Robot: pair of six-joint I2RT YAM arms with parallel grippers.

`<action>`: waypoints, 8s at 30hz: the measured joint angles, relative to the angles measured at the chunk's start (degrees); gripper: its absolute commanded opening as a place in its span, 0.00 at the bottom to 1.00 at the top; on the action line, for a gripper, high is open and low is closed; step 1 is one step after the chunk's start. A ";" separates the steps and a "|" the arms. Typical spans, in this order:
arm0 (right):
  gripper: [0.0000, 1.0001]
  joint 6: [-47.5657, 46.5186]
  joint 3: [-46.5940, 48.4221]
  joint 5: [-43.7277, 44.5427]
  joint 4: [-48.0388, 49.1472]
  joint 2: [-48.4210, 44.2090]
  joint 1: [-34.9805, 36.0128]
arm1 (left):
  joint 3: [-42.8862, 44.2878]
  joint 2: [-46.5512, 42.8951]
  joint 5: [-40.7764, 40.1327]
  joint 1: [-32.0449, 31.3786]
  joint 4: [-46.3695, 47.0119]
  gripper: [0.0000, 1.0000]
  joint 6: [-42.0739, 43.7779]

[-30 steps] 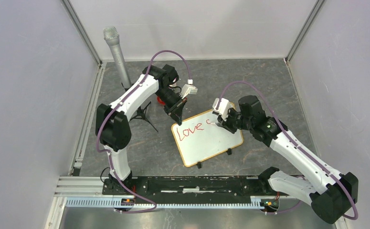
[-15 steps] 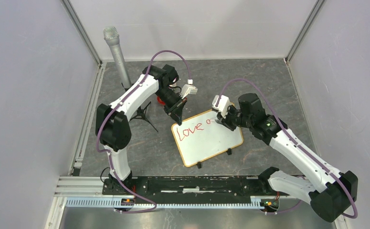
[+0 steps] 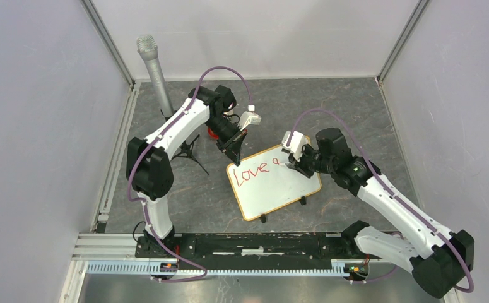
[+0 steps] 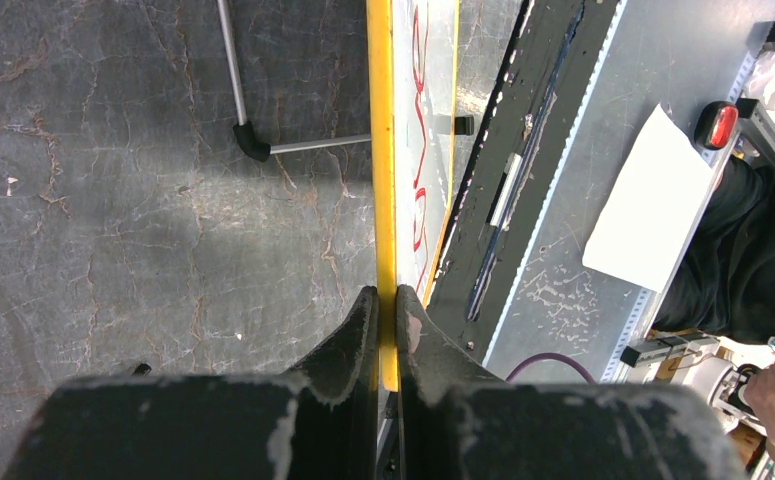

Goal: Write a sentence on the whiteboard

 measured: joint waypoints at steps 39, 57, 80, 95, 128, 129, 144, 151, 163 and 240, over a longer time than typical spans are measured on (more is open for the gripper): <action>0.00 -0.50 2.16 1.29 -0.90 -0.33 0.15 | 0.00 0.07 0.13 0.00 -0.11 0.03 0.02; 0.00 -1.03 2.51 1.53 -0.48 1.33 0.15 | 0.00 0.09 0.11 0.00 -0.11 0.03 0.24; 0.00 -1.57 -1.05 1.68 -0.85 -1.75 -0.13 | 0.00 0.09 0.09 0.00 -0.11 0.02 0.24; 0.00 -0.92 1.57 1.57 -1.03 0.66 -0.24 | 0.00 0.09 0.04 0.00 -0.11 0.02 0.24; 0.00 -2.62 2.75 2.10 -2.10 0.52 -2.34 | 0.24 0.31 0.09 0.00 -0.42 0.03 0.24; 0.00 -2.62 2.75 2.08 -2.08 0.52 -2.34 | 0.24 0.31 0.09 0.00 -0.42 0.02 0.24; 0.00 -2.80 1.05 0.63 -2.14 -0.24 -2.36 | 0.31 0.50 0.09 0.02 -0.42 0.03 0.26; 0.00 -4.11 0.48 1.73 -2.95 -1.11 -2.36 | 0.33 0.50 0.11 0.02 -0.44 0.02 0.26; 0.00 -4.92 1.90 4.98 -3.91 -0.90 -2.60 | 0.33 0.55 0.13 0.02 -0.48 0.03 0.26; 0.00 -6.47 2.05 5.42 -6.23 -1.49 -4.90 | 0.52 0.61 0.13 0.02 -0.74 0.03 0.26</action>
